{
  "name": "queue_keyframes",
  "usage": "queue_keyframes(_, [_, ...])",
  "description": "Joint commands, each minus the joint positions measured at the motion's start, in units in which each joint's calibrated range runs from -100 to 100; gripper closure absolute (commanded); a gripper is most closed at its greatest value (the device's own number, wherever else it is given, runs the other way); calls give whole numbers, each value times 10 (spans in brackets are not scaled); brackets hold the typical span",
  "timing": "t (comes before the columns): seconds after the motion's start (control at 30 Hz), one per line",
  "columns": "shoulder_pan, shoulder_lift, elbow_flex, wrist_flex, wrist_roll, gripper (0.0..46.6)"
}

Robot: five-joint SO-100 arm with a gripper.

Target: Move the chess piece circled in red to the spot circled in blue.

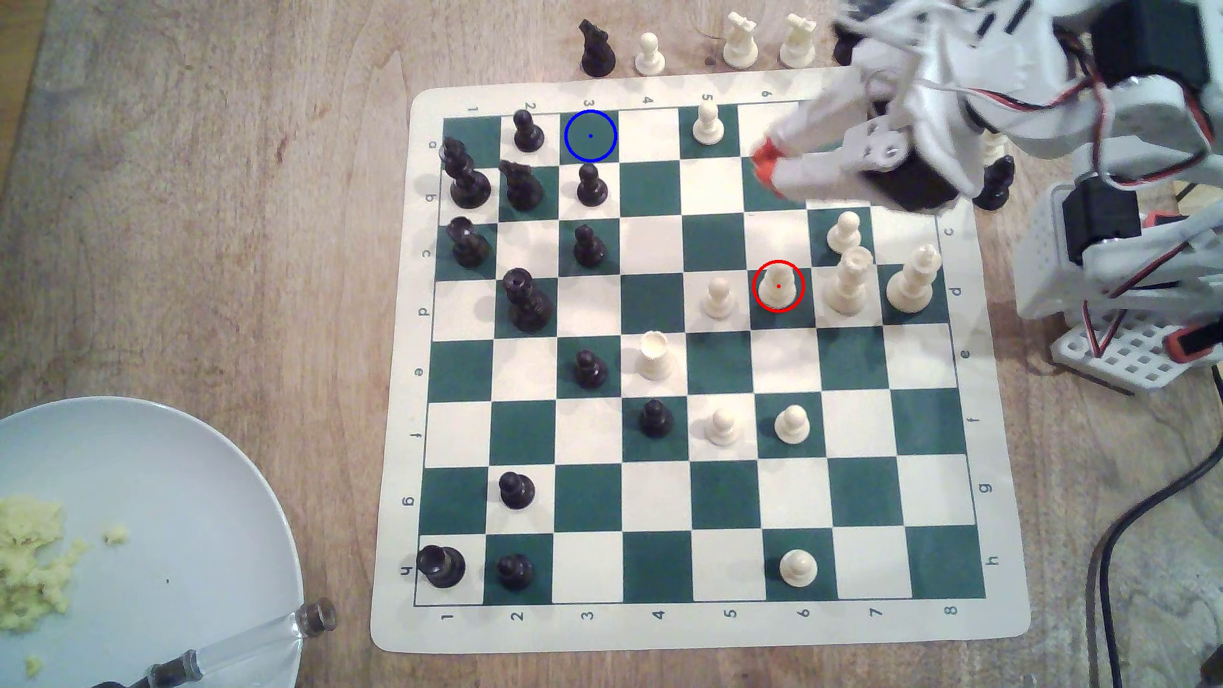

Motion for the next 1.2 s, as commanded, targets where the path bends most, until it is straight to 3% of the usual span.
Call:
queue_keyframes(0.0, [-4,44,-69,37,-50,443])
queue_keyframes(0.03, [-1,73,-85,62,-57,386])
queue_keyframes(0.07, [-1,84,-89,68,-57,373])
queue_keyframes(0.3, [-9,173,-84,91,-68,391])
queue_keyframes(0.47, [-32,220,-78,85,-77,308])
queue_keyframes(0.6, [-29,234,-73,78,-65,274])
queue_keyframes(0.77, [-8,245,-67,84,-30,260])
queue_keyframes(0.93, [7,265,-57,82,-6,266])
queue_keyframes(1.07, [5,285,-38,57,1,285])
queue_keyframes(1.17, [6,303,-38,46,5,270])
